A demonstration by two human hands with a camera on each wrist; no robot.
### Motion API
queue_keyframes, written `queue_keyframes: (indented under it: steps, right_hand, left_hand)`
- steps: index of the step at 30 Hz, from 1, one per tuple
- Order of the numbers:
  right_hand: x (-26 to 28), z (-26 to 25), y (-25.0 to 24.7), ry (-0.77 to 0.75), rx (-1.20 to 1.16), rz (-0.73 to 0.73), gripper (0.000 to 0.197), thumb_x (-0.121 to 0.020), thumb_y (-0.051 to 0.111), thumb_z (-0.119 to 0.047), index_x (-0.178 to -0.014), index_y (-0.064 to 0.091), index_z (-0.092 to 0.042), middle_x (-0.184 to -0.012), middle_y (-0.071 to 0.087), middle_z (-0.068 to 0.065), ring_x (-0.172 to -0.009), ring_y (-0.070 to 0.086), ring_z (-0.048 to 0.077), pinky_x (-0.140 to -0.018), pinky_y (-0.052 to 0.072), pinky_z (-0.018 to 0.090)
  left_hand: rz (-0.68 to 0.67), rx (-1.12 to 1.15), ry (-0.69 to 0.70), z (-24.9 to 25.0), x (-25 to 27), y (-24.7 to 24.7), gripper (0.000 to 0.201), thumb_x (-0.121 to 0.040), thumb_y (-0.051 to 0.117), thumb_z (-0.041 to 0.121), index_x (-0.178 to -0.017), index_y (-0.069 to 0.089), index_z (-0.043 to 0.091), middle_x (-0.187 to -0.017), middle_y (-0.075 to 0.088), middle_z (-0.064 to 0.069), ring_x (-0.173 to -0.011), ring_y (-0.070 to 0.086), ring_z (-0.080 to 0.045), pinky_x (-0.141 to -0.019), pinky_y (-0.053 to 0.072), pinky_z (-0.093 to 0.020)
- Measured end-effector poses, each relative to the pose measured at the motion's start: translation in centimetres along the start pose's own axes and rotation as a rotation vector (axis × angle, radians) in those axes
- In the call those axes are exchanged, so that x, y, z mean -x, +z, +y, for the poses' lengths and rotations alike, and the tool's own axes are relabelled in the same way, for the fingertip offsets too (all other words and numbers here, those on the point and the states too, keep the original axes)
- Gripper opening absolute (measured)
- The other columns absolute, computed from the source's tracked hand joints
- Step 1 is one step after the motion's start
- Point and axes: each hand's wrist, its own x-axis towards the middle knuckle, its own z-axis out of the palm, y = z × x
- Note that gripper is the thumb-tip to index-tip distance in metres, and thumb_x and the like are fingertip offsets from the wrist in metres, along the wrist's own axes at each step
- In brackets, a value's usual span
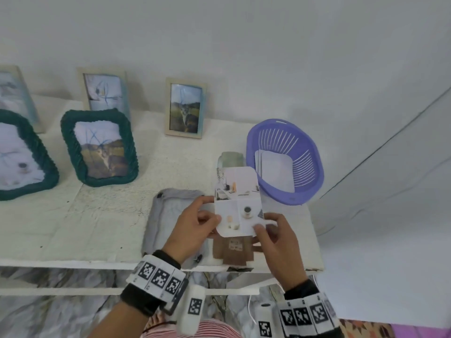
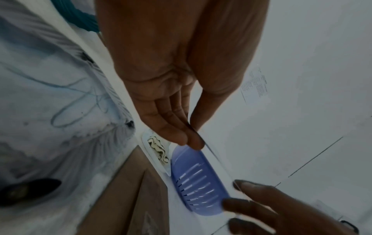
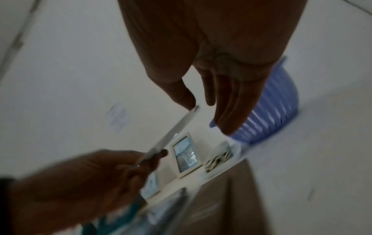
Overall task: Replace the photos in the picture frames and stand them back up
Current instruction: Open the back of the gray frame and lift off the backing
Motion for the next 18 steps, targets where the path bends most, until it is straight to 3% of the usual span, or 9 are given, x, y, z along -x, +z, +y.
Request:
queue_keyframes:
  steps: [2, 5, 6, 8, 11, 14, 18]
  right_hand:
    - [-1.6, 0.4, -1.5, -0.238, 0.339, 0.159, 0.028, -0.088, 0.065, -0.018, -0.114, 0.055, -0.022, -0.095, 0.064, -0.006, -0.078, 0.062, 0.012, -0.068, 0.057, 0.042]
    - [-4.9, 0.6, -4.1, -0.452, 0.759, 0.181, 0.052, -0.081, 0.071, -0.021, -0.13, 0.052, -0.016, -0.117, 0.055, 0.005, -0.092, 0.053, 0.025, -0.072, 0.051, 0.037]
    - [-6.0, 0.9, -4.8, -0.457, 0.889, 0.162, 0.055, -0.078, 0.073, -0.026, -0.129, 0.054, -0.017, -0.117, 0.057, 0.008, -0.092, 0.052, 0.029, -0.072, 0.05, 0.039]
    - [-7.7, 1.2, -5.8, -0.473, 1.052, 0.137, 0.047, -0.073, 0.076, -0.03, -0.116, 0.063, -0.015, -0.102, 0.065, 0.009, -0.084, 0.051, 0.034, -0.068, 0.046, 0.041]
    - [-8.9, 1.0, -6.8, -0.554, 1.088, 0.147, 0.032, -0.07, 0.079, -0.029, -0.097, 0.069, -0.015, -0.08, 0.066, 0.003, -0.075, 0.051, 0.032, -0.063, 0.042, 0.038]
    - [-9.8, 0.2, -8.1, -0.61, 1.005, 0.16, 0.033, -0.074, 0.078, -0.029, -0.102, 0.069, -0.015, -0.084, 0.068, 0.002, -0.077, 0.051, 0.032, -0.064, 0.046, 0.039]
    - [-11.2, -0.9, -9.6, -0.641, 0.924, 0.176, 0.033, -0.08, 0.076, -0.028, -0.109, 0.069, -0.013, -0.089, 0.069, 0.002, -0.079, 0.05, 0.032, -0.066, 0.049, 0.042]
  left_hand:
    - [0.02, -0.04, 0.003, -0.3, -0.4, 0.1, 0.037, -0.093, 0.061, 0.004, -0.126, 0.051, 0.017, -0.074, 0.071, -0.004, -0.071, 0.069, -0.012, -0.059, 0.053, -0.021]
    - [0.065, -0.14, -0.003, -0.9, -1.0, 0.1, 0.039, -0.093, 0.061, 0.005, -0.129, 0.051, 0.016, -0.071, 0.07, 0.0, -0.07, 0.067, -0.011, -0.06, 0.054, -0.024]
    - [0.075, -0.184, -0.006, -1.0, -1.1, 0.1, 0.039, -0.093, 0.061, 0.006, -0.13, 0.051, 0.016, -0.072, 0.069, 0.0, -0.069, 0.067, -0.011, -0.06, 0.055, -0.026]
    - [0.085, -0.269, -0.012, -1.0, -1.3, 0.3, 0.038, -0.093, 0.06, 0.009, -0.129, 0.05, 0.019, -0.076, 0.068, -0.002, -0.068, 0.066, -0.012, -0.062, 0.057, -0.028]
    - [0.099, -0.347, -0.015, -0.6, -1.2, 0.9, 0.037, -0.093, 0.059, 0.009, -0.126, 0.05, 0.023, -0.08, 0.067, -0.005, -0.069, 0.065, -0.014, -0.061, 0.058, -0.03]
    - [0.09, -0.397, -0.036, -0.4, -1.6, 1.9, 0.036, -0.093, 0.059, 0.01, -0.126, 0.052, 0.024, -0.084, 0.068, -0.006, -0.071, 0.067, -0.017, -0.061, 0.06, -0.032]
    - [-0.016, -0.432, -0.049, 0.6, -3.6, 5.2, 0.034, -0.094, 0.056, 0.01, -0.126, 0.053, 0.022, -0.095, 0.07, -0.007, -0.07, 0.069, -0.017, -0.056, 0.058, -0.025]
